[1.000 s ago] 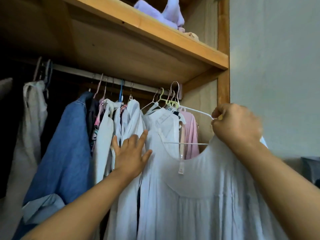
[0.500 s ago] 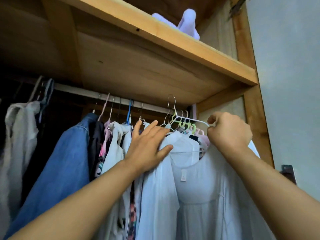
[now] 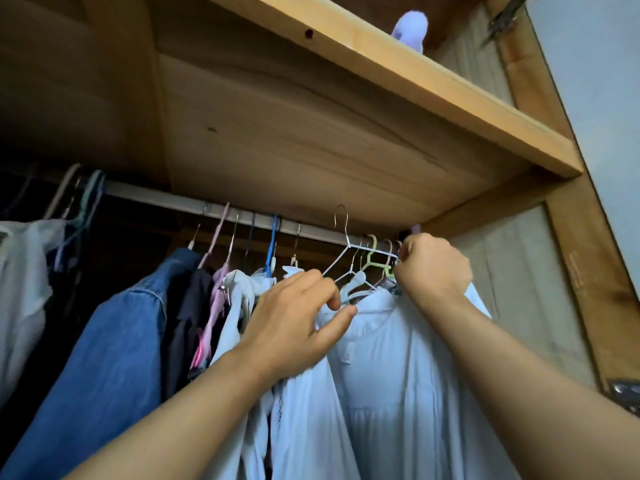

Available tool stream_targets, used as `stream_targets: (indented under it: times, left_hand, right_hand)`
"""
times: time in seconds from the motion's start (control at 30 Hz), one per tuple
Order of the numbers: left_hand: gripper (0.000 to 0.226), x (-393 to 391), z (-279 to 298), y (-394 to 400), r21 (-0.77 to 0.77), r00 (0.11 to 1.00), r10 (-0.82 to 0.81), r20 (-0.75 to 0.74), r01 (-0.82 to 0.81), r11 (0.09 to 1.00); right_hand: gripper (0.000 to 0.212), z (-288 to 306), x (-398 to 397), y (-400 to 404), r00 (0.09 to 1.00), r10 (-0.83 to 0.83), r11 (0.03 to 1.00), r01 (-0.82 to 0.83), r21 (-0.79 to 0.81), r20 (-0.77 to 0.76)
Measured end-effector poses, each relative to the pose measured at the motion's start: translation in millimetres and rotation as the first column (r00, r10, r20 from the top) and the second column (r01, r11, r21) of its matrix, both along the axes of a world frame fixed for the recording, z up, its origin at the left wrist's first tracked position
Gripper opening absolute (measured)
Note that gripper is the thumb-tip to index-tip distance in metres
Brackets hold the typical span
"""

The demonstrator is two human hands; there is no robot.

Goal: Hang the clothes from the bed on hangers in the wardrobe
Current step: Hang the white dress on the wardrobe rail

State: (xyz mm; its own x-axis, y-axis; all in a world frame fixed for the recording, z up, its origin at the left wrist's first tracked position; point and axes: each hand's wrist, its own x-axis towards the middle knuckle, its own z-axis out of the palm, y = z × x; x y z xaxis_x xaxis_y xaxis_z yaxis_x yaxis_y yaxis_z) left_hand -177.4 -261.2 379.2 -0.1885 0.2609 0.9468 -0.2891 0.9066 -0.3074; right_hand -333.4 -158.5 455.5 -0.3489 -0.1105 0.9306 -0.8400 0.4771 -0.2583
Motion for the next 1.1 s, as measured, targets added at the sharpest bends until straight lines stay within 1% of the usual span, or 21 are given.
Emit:
stream_targets:
  times: [0.1,0.2,0.3,0.4,0.43,0.5,0.53,0.6,0.63,0.67,0.7,0.73,0.8,0.87,0.9,0.93,0.97,1.0,1.03,1.07,1.1]
  left_hand:
    - [0.024,-0.3,-1.0,-4.6,0.008,1.000,-0.013,0.003,0.013,1.000]
    - [0.023,0.2,-2.4,-9.3,0.001,1.000,-0.021,-0.004,0.021,1.000]
    - [0.024,0.9,-4.3,-11.8,0.004,1.000,-0.024,0.000,0.024,1.000]
    - [0.024,2.1,-6.2,-13.9,0.000,1.000,-0.027,0.011,0.027,1.000]
    - [0.023,2.4,-6.2,-15.0,-0.003,0.999,-0.028,0.019,0.029,1.000]
    - [0.021,3.2,-7.4,-16.0,-0.010,0.999,-0.023,0.035,0.023,1.000]
    - [0.019,3.4,-9.1,-15.8,-0.009,0.999,-0.017,0.045,0.017,1.000]
    - [0.018,5.8,-12.1,-15.1,-0.012,0.998,-0.001,0.065,0.001,1.000]
    - [0.020,6.7,-15.3,-14.7,-0.016,0.997,-0.004,0.073,0.005,1.000]
    - [0.024,8.3,-17.8,-14.7,-0.016,0.997,-0.009,0.081,0.011,1.000]
    - [0.030,9.2,-22.7,-14.5,-0.012,0.995,-0.012,0.095,0.013,1.000]
    - [0.037,10.4,-26.8,-14.9,-0.005,0.995,-0.004,0.100,0.005,1.000]
    - [0.049,12.0,-36.4,-13.3,0.003,0.996,0.037,0.078,-0.037,0.999]
    - [0.065,11.2,-49.9,-6.6,-0.058,0.984,0.171,0.051,-0.168,0.984]
    - [0.072,8.3,-59.6,-3.5,-0.137,0.966,0.251,0.061,-0.242,0.961]
    - [0.074,4.4,-71.1,-0.7,-0.230,0.942,0.319,0.104,-0.290,0.929]
    - [0.068,-0.1,-87.0,1.4,-0.302,0.915,0.364,0.173,-0.303,0.904]
    - [0.059,-3.3,-100.7,1.2,-0.338,0.894,0.383,0.232,-0.295,0.894]
    - [0.048,-4.3,-116.2,0.1,-0.318,0.878,0.381,0.290,-0.287,0.904]
    - [0.043,-3.4,-128.1,-2.4,-0.269,0.868,0.373,0.327,-0.293,0.918]
    - [0.047,-2.8,-137.6,-6.1,-0.224,0.858,0.376,0.351,-0.313,0.923]
  right_hand:
    - [0.025,6.4,-5.7,-15.1,0.999,0.002,1.000,-0.002,0.005,0.035]
    - [0.023,9.3,-10.2,-27.7,0.999,-0.005,1.000,0.005,-0.006,0.037]
    - [0.023,2.0,-13.6,-39.2,0.998,-0.026,1.000,0.026,0.002,0.059]
    - [0.018,-12.2,-14.5,-44.5,0.998,-0.027,0.999,0.024,0.045,0.061]
    - [0.017,-16.9,-13.5,-43.7,0.999,-0.028,0.996,0.025,0.081,0.039]
    - [0.020,-25.4,-11.8,-38.1,0.998,-0.046,0.980,0.055,0.193,-0.051]
    - [0.023,-30.8,-9.9,-32.7,0.990,-0.064,0.968,0.091,0.234,-0.123]
    - [0.036,-46.6,-7.1,-23.5,0.940,-0.079,0.958,0.164,0.237,-0.332]
    - [0.042,-60.4,-6.4,-20.8,0.900,-0.056,0.961,0.166,0.221,-0.433]
    - [0.048,-75.1,-6.4,-20.2,0.864,-0.005,0.969,0.129,0.212,-0.504]
    - [0.054,-93.6,-7.2,-19.3,0.844,0.063,0.972,0.070,0.225,-0.533]
    - [0.058,-111.5,-8.7,-18.7,0.836,0.122,0.971,0.012,0.240,-0.535]
    - [0.060,-143.9,-13.1,-14.9,0.847,0.201,0.968,-0.096,0.232,-0.492]
    - [0.059,-171.1,-19.3,-10.5,0.850,0.267,0.958,-0.183,0.221,-0.455]
    - [0.058,-183.8,-23.0,-9.8,0.840,0.289,0.951,-0.198,0.236,-0.459]
    - [0.058,-195.9,-26.7,-10.1,0.829,0.309,0.941,-0.197,0.275,-0.465]
    - [0.059,-212.5,-31.5,-11.2,0.819,0.332,0.928,-0.193,0.320,-0.469]
    - [0.061,-225.9,-37.2,-13.1,0.808,0.353,0.913,-0.188,0.362,-0.472]
    - [0.063,-241.8,-42.6,-13.6,0.802,0.381,0.894,-0.192,0.406,-0.460]
    - [0.067,-255.1,-48.0,-13.7,0.796,0.405,0.875,-0.195,0.443,-0.450]
    - [0.070,-265.9,-53.6,-13.4,0.786,0.427,0.856,-0.192,0.481,-0.447]
